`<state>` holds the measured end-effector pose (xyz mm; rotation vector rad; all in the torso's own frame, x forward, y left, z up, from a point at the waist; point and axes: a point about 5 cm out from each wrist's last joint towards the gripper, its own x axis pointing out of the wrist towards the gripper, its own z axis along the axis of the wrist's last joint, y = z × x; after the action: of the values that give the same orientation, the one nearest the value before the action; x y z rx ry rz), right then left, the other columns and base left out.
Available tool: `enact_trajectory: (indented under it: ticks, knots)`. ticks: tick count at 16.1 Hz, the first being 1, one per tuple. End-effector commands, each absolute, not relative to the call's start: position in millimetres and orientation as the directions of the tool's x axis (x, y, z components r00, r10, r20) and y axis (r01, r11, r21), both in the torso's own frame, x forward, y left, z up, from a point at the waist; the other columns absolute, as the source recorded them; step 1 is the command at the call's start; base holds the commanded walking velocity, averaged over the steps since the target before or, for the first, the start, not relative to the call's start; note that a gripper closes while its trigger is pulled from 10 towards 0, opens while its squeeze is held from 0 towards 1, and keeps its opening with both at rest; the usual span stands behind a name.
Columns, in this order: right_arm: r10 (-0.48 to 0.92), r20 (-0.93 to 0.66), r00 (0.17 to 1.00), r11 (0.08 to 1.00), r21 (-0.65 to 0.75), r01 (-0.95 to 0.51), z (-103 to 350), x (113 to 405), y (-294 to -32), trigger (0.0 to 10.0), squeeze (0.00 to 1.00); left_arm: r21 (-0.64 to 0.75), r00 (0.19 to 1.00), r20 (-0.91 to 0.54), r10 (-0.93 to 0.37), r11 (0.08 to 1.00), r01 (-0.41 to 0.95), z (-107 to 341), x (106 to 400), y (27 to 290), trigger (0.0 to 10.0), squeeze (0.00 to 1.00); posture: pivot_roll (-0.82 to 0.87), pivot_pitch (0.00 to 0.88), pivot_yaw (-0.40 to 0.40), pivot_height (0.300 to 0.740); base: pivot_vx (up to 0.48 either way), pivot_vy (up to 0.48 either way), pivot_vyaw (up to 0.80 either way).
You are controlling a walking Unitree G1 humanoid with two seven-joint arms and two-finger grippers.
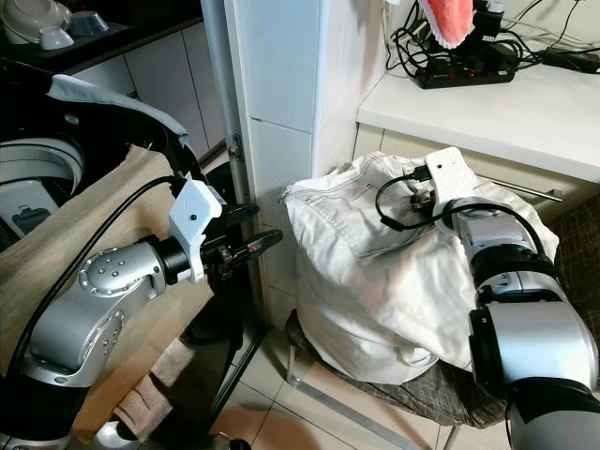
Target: Clothes washing
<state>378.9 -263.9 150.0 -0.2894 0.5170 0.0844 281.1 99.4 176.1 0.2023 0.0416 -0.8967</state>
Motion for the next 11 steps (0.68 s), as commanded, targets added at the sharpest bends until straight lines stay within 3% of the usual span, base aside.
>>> enact_trajectory:
  ticks: [1,7,11]
  knots:
    - [-0.029,-0.492,0.870,0.963,-0.246,-0.107,155,377,-276,0.0,0.00,0.164,0.616,-0.122,-0.778,0.597,0.786,177,283,97,10.0,0.00,-0.03,0.000,0.058,0.740,0.000,0.000,0.00]
    - [0.051,-0.361,0.931,0.997,-0.035,-0.068,183,380,-282,0.0,0.00,0.160,0.628,-0.099,-0.772,0.610,0.776,178,284,95,10.0,0.00,-0.04,0.000,0.065,0.740,0.000,0.000,0.00]
    - [0.189,-0.141,0.972,0.971,0.177,-0.163,236,377,-277,0.0,0.00,0.167,0.725,0.013,-0.689,0.716,0.678,196,302,101,10.0,0.00,-0.06,0.000,0.072,0.740,0.000,0.000,0.00]
